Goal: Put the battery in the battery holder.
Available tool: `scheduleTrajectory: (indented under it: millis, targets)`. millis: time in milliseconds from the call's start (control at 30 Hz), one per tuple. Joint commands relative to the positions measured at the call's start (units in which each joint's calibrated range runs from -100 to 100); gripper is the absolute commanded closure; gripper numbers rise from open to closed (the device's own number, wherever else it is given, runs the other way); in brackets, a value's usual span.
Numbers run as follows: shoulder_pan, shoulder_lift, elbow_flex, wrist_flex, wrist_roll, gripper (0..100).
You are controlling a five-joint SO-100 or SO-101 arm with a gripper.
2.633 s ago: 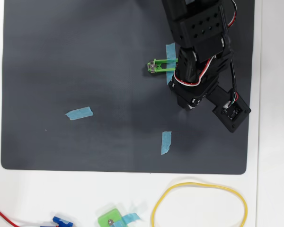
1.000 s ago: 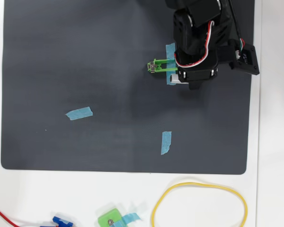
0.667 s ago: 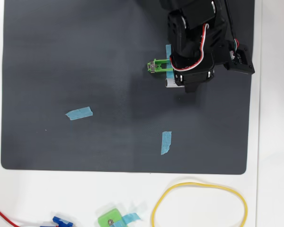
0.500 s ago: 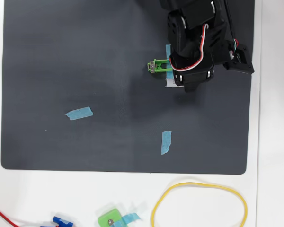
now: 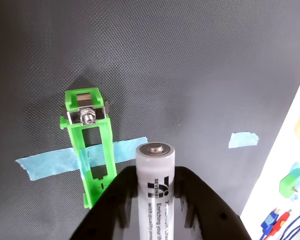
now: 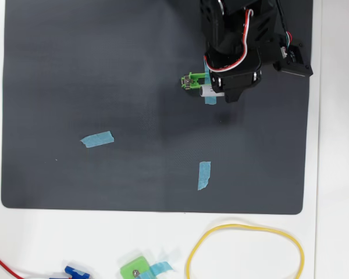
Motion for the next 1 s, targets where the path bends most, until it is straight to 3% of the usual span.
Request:
scheduleTrajectory:
  millis: [0, 233, 367, 967]
  targets:
    - [0.91, -2.29, 1.11, 0.21, -0.22, 100]
    - [0.08, -2.29, 1.46, 0.39, -0.27, 100]
    - [0.08, -2.37, 1.29, 5.98, -0.27, 100]
    - [-4.07, -2.37, 1.11, 6.16, -0.27, 100]
